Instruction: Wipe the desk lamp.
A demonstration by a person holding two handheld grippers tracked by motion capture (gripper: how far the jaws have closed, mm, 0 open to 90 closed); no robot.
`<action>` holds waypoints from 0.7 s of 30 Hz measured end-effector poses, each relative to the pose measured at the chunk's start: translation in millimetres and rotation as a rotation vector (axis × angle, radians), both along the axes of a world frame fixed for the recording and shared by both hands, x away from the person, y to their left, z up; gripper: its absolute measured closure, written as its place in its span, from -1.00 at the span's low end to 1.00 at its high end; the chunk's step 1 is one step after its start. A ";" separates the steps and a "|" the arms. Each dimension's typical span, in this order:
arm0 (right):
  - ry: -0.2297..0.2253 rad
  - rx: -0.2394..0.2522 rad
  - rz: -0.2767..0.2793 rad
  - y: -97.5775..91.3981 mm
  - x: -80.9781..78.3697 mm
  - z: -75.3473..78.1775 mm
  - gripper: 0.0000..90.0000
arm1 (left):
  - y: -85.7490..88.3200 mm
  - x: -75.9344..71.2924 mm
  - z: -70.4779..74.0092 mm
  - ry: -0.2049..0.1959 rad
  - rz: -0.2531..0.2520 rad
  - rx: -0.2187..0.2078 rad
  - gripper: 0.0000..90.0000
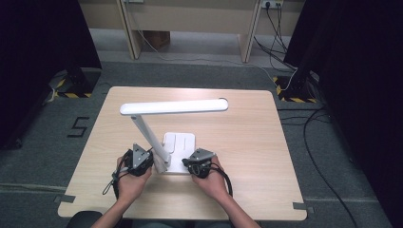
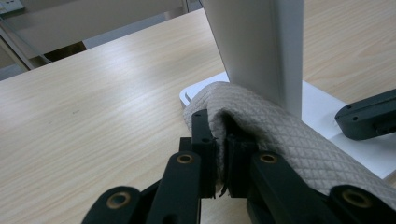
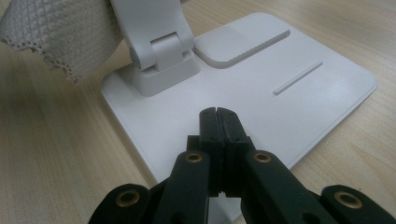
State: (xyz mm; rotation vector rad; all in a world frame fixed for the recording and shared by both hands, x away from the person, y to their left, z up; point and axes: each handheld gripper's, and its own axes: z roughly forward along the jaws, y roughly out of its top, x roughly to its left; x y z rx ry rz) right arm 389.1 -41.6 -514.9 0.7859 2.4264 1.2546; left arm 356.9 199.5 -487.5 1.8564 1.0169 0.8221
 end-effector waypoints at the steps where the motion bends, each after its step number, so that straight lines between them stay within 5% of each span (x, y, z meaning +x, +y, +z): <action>1: 0.000 0.000 0.000 0.0 0.0 0.0 1.00 | -0.2 0.3 -1.1 0.002 -0.002 0.000 0.88; 21: -0.003 0.000 -0.001 0.5 0.0 -0.1 1.00 | -6.8 1.9 -22.0 0.086 -0.039 0.052 0.88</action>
